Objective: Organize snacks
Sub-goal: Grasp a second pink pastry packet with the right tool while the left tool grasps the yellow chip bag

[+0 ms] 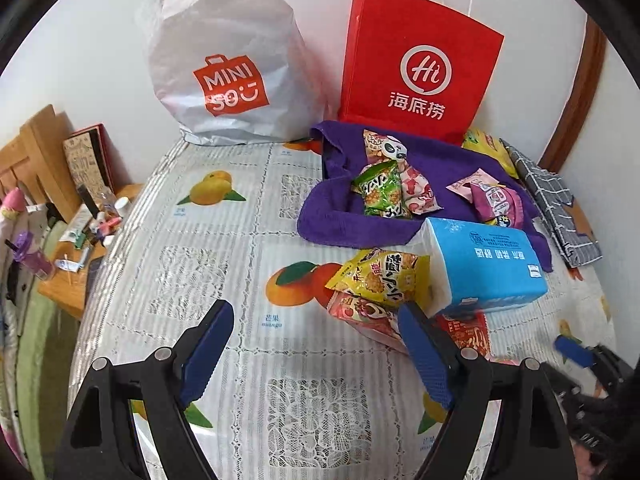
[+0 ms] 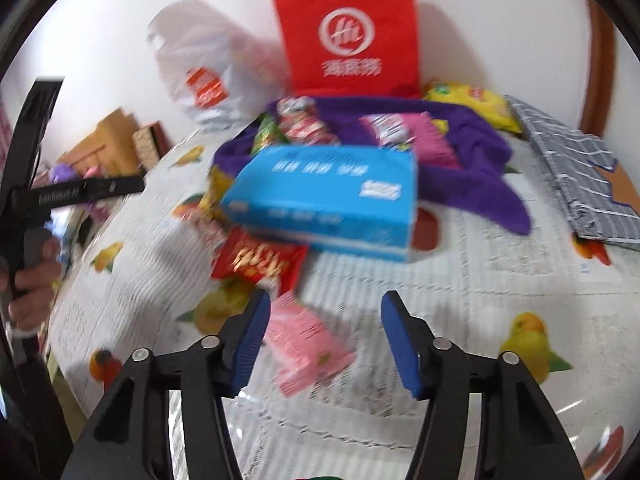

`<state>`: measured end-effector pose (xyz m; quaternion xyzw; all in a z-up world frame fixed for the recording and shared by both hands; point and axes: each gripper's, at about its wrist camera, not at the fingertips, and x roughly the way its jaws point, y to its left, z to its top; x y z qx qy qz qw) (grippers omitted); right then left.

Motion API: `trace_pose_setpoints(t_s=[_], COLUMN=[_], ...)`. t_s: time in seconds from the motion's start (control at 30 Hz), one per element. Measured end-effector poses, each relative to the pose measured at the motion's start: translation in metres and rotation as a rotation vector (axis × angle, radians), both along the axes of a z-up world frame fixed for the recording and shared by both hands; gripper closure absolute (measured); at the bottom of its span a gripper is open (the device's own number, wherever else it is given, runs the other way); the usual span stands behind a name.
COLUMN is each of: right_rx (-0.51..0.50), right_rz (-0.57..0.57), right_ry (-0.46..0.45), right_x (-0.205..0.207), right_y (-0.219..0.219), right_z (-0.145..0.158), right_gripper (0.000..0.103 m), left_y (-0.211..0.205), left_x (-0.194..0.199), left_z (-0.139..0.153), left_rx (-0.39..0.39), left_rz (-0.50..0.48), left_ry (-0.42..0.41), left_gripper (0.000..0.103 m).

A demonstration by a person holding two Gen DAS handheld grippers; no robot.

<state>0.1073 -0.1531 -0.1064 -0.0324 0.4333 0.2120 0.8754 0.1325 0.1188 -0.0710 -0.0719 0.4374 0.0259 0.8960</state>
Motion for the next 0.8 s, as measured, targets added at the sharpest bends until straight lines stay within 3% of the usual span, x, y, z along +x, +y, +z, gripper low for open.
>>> trace_pose_setpoints(t_s=[0.23,0.33,0.37,0.47,0.57,0.8], right_rx=[-0.104,-0.101,-0.106,-0.103,-0.033,-0.050], right_rz=[0.088,0.096,0.097,0.071,0.055,-0.093], right_ry=[-0.012,0.037,0.054,0.025,0.020,-0.071], right_x=[-0.003,0.003,0.005,0.006,0.007,0.014], right_y=[0.022,0.023,0.025,0.021,0.008,-0.036], right_z=[-0.020,-0.033,-0.038,-0.041,-0.035,-0.026], right_gripper=[0.046,0.046,0.050,0.060,0.062,0.062], left_y=[0.000,-0.001,-0.002,-0.005,-0.010,-0.030], left_x=[-0.002,-0.002,-0.002,0.001,0.007,0.032], left_z=[-0.004,-0.006,-0.007,-0.013,-0.019,-0.026], left_rx=[-0.013,-0.022,-0.026,-0.041,-0.067,-0.083], left_rz=[-0.054,-0.065,-0.069,-0.073,-0.076,-0.095], left_ry=[-0.015,-0.016,-0.015,-0.005,-0.002,-0.002], left_gripper=[0.020,0.020,0.020,0.020,0.020,0.020])
